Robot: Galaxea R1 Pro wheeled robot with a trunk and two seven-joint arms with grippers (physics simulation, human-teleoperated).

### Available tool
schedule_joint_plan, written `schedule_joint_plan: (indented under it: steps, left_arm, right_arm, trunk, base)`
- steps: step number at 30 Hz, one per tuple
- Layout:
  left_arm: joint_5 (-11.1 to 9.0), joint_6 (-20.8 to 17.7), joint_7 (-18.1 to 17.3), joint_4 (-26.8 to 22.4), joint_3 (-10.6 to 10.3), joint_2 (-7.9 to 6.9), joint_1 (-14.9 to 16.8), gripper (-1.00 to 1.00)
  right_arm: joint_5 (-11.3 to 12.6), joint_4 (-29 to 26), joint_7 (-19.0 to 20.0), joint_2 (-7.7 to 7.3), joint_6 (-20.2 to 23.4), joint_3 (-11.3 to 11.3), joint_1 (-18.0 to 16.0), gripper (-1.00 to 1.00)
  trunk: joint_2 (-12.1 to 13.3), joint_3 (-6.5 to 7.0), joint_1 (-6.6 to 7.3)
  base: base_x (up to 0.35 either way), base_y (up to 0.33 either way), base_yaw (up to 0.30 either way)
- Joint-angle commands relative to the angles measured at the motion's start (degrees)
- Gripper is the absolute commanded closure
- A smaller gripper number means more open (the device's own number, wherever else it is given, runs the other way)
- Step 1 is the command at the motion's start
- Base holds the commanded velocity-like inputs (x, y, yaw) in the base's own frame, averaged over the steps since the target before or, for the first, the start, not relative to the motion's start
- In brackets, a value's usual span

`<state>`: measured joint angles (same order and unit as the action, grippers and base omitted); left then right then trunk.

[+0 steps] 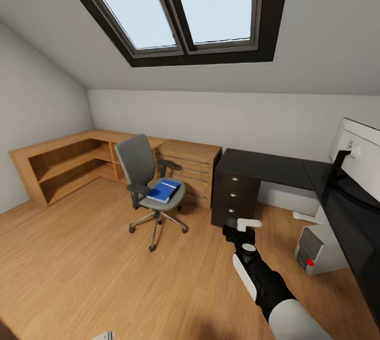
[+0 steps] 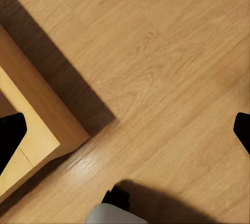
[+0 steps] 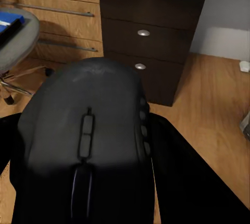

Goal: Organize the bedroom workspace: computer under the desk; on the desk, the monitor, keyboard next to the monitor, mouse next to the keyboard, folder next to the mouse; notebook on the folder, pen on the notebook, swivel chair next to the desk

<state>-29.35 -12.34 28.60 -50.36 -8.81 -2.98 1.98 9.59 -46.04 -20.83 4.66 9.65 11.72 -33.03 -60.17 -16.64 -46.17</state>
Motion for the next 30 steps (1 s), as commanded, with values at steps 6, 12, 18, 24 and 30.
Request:
schedule_joint_plan:
  steps: [6, 12, 18, 24, 30]
  left_arm:
    - [-0.4, -0.4, -2.0, 2.8, -0.3, -0.01, 0.0, -1.00]
    - [-0.4, -0.3, -3.3, 3.3, -0.3, 0.08, 0.0, -1.00]
    - [-0.4, -0.3, -3.3, 3.3, -0.2, 0.09, 0.0, -1.00]
    - [-0.4, -0.3, -3.3, 3.3, -0.2, 0.08, 0.0, -1.00]
    - [-0.4, -0.3, -3.3, 3.3, -0.2, 0.09, 0.0, -1.00]
  right_arm:
    - [0.6, -0.1, -0.5, 0.00, 0.1, 0.1, -0.1, 1.00]
    - [0.6, -0.1, -0.5, 0.00, 0.1, 0.2, 0.0, 1.00]
    - [0.6, -0.1, -0.5, 0.00, 0.1, 0.2, -0.1, 1.00]
    - [0.6, -0.1, -0.5, 0.00, 0.1, 0.2, 0.0, 1.00]
    - [0.6, -0.1, -0.5, 0.00, 0.1, 0.2, -0.1, 1.00]
  trunk:
    - [0.0, -0.08, -0.04]
    - [0.0, -0.08, -0.04]
    - [0.0, -0.08, -0.04]
    - [0.0, -0.08, -0.04]
    - [0.0, -0.08, -0.04]
  base:
    - [0.321, 0.002, 0.018]
    - [0.324, 0.000, 0.000]
    - [0.325, 0.000, 0.000]
    - [0.325, 0.000, 0.000]
    - [0.325, 0.000, 0.000]
